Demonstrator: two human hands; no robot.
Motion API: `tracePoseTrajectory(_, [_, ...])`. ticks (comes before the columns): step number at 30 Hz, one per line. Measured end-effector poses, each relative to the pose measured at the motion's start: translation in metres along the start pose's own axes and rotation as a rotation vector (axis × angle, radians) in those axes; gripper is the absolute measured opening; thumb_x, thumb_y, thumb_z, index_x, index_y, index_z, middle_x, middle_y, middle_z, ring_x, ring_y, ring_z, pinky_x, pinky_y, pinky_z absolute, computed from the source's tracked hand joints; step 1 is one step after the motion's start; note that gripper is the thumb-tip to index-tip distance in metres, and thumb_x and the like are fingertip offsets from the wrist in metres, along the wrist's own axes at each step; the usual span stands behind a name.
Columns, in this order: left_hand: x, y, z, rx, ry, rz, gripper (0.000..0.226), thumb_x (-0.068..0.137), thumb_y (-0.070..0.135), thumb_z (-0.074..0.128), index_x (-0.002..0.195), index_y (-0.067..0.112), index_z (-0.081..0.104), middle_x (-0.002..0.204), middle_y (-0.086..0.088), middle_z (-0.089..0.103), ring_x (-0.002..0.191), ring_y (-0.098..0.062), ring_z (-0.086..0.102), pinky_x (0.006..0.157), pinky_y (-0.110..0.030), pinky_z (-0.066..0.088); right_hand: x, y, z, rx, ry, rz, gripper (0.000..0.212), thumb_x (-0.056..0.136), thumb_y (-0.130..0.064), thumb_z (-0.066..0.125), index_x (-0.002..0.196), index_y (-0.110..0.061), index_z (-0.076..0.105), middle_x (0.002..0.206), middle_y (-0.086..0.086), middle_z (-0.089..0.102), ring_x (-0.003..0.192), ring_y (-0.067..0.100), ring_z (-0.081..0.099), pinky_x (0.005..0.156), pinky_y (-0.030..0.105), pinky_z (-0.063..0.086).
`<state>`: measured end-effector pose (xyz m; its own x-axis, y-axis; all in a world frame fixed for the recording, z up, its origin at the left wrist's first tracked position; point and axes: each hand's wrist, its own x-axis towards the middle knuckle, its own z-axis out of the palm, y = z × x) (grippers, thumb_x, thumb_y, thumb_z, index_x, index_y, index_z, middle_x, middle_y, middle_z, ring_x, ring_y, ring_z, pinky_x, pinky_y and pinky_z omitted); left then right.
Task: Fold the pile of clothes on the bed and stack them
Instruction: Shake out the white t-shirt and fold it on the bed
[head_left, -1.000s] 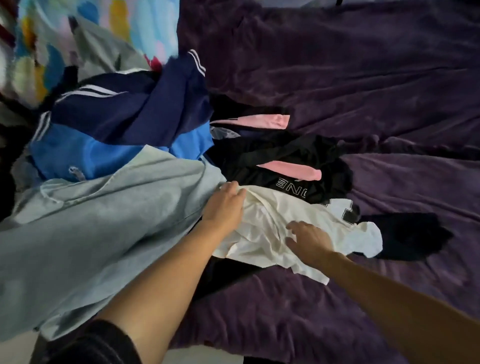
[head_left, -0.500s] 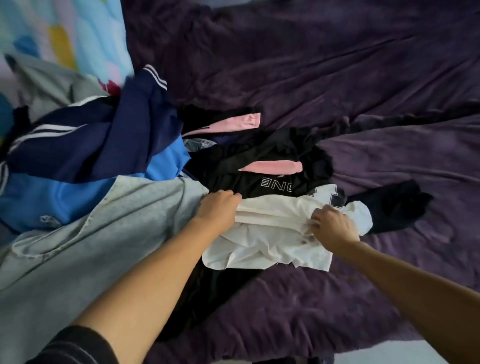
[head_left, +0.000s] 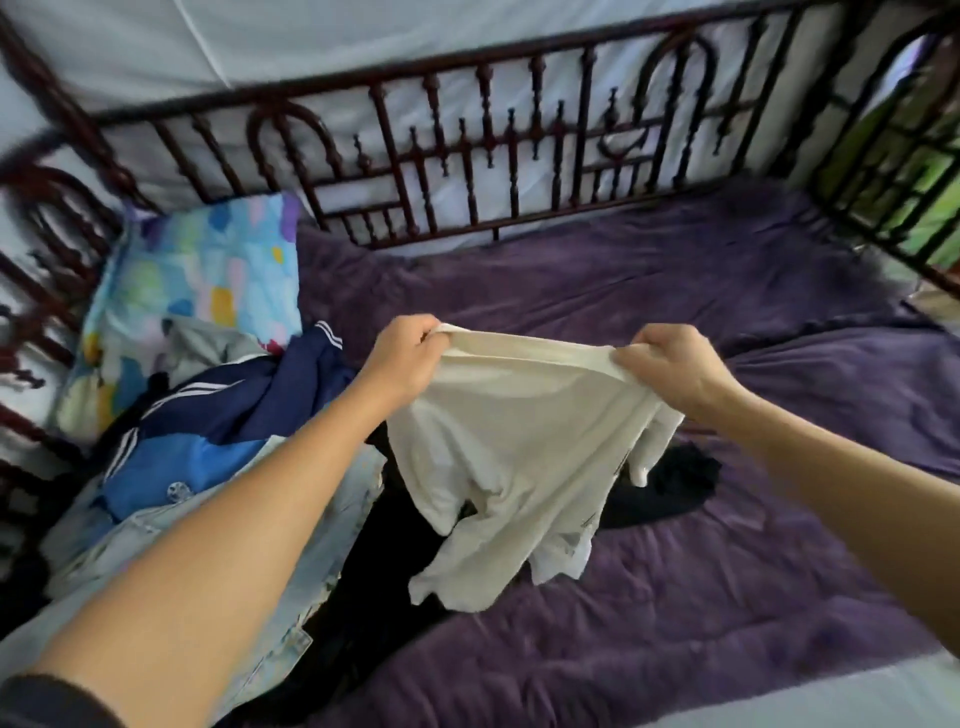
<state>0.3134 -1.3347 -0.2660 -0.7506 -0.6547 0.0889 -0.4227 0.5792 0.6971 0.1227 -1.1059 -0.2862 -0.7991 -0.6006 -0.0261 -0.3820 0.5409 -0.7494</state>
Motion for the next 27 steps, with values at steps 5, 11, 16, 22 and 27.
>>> tracePoseTrajectory(5, [-0.022,0.076,-0.065,0.151,0.044,0.171,0.014,0.077,0.019,0.062,0.063,0.021,0.061,0.049,0.01,0.055,0.05,-0.001,0.049,0.052,-0.022,0.037,-0.024,-0.038,-0.087,-0.4,0.082,-0.166,0.006,0.081,-0.025,0.059,0.083,-0.024,0.065,0.088,0.003,0.067,0.082,0.029,0.057,0.066,0.034,0.043])
tracePoseTrajectory(11, [-0.008,0.12,-0.121,0.367,0.278,0.315,0.003,0.077,0.019,0.063,0.075,0.019,0.064,0.064,0.003,0.057,0.066,-0.022,0.053,0.062,-0.03,0.042,-0.05,-0.092,-0.17,-0.444,0.205,-0.192,0.016,0.083,-0.024,0.057,0.079,-0.014,0.069,0.078,0.009,0.062,0.077,0.031,0.057,0.064,0.034,0.045])
tracePoseTrajectory(16, [0.033,0.121,-0.142,-0.114,0.312,0.171,0.021,0.084,0.018,0.049,0.082,0.006,0.067,0.08,-0.015,0.062,0.077,-0.021,0.054,0.074,-0.044,0.048,-0.073,-0.139,-0.173,0.081,0.026,-0.186,0.024,0.083,-0.014,0.059,0.065,0.0,0.063,0.058,0.001,0.048,0.054,0.012,0.045,0.052,0.025,0.038])
tracePoseTrajectory(22, [0.063,0.132,-0.147,-0.259,0.218,0.352,0.027,0.084,0.03,0.042,0.065,0.029,0.062,0.053,0.018,0.056,0.054,0.008,0.046,0.056,-0.014,0.035,-0.077,-0.154,-0.159,0.438,0.03,-0.174,0.03,0.087,-0.03,0.059,0.085,-0.002,0.071,0.079,0.012,0.069,0.072,0.027,0.067,0.071,0.04,0.056])
tracePoseTrajectory(27, [0.105,0.137,-0.115,0.368,0.233,0.484,0.068,0.083,0.068,0.031,0.06,0.009,0.056,0.054,-0.002,0.051,0.056,-0.02,0.049,0.054,-0.034,0.034,-0.093,-0.114,-0.161,0.324,-0.14,-0.191,0.04,0.077,-0.046,0.075,0.105,-0.017,0.073,0.095,0.002,0.075,0.084,0.016,0.073,0.065,0.024,0.057])
